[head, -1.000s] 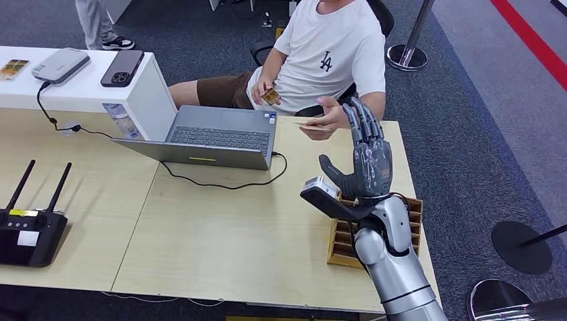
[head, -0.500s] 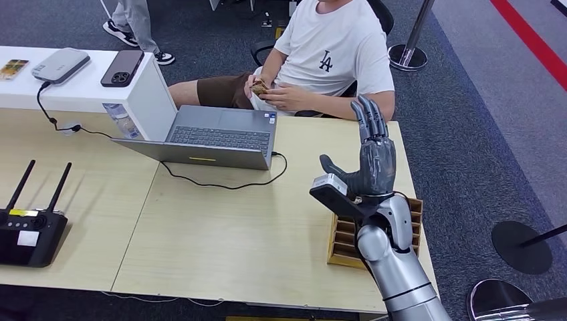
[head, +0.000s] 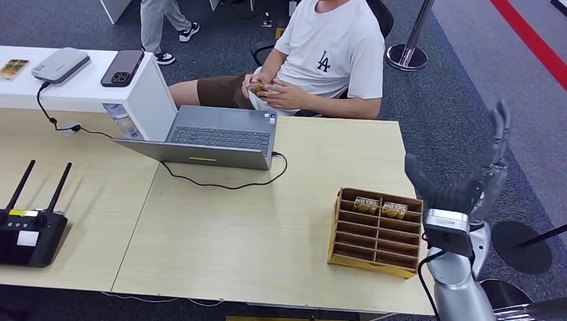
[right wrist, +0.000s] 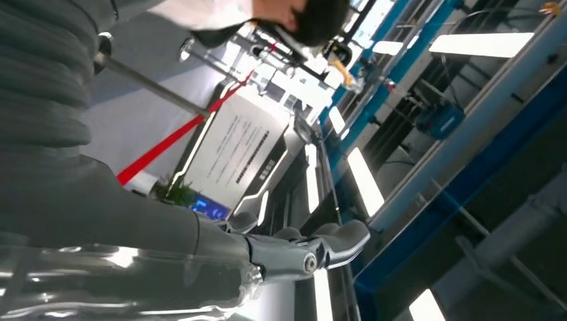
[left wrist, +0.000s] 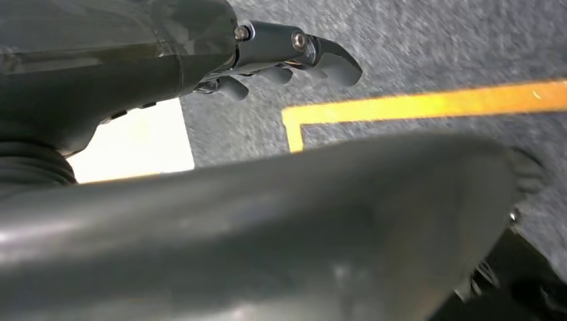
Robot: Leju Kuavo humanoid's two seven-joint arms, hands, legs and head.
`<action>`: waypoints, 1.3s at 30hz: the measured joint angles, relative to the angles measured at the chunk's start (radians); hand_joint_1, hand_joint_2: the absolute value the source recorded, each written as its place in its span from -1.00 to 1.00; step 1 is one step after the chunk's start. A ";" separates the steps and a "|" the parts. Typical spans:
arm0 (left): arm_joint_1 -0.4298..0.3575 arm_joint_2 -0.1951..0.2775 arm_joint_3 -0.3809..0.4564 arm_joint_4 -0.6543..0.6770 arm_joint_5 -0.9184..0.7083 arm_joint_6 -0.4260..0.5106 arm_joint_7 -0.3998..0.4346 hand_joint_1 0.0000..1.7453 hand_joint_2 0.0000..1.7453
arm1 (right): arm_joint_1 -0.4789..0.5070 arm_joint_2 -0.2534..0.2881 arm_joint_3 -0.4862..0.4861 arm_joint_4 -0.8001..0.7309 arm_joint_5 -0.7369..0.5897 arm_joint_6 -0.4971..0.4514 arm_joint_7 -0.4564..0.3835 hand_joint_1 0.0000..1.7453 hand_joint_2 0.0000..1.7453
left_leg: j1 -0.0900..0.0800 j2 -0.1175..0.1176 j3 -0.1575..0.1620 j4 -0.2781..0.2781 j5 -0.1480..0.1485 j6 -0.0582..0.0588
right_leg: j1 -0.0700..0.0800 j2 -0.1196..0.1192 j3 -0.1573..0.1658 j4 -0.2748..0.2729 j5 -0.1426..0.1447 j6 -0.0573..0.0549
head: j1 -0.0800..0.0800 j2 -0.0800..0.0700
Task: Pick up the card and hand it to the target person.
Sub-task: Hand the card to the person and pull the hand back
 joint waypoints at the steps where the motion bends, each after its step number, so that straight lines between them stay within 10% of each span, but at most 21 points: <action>1: -0.001 -0.001 0.000 -0.001 -0.001 0.004 0.001 -1.00 -1.00 | 0.010 0.001 -0.029 -0.002 -0.019 0.004 -0.003 -1.00 1.00 | 0.000 0.001 0.000 0.000 0.000 0.000 | 0.000 0.001 0.000 0.000 0.000 0.000 | 0.000 0.000; 14: -0.006 -0.024 -0.021 -0.004 -0.031 0.019 -0.013 -1.00 -1.00 | 0.190 0.088 -0.505 0.062 -0.305 0.152 -0.014 -1.00 1.00 | 0.000 0.000 0.001 -0.001 0.000 0.000 | 0.000 0.000 0.001 -0.001 0.000 0.000 | 0.000 0.000; 25: -0.014 -0.029 -0.041 -0.010 -0.058 0.025 0.008 -1.00 -1.00 | 0.133 0.215 -0.790 0.289 -0.179 0.168 -0.028 -1.00 1.00 | 0.001 0.002 0.003 -0.002 0.000 -0.001 | 0.001 0.003 0.001 -0.003 0.001 0.000 | 0.000 0.000; 39: -0.022 -0.030 -0.054 -0.012 -0.076 0.030 0.009 -1.00 -1.00 | 0.007 0.112 -0.932 1.134 0.132 0.123 -0.082 -1.00 1.00 | 0.002 0.005 0.003 -0.002 -0.001 0.000 | 0.002 0.005 0.002 -0.004 0.003 0.000 | 0.000 0.000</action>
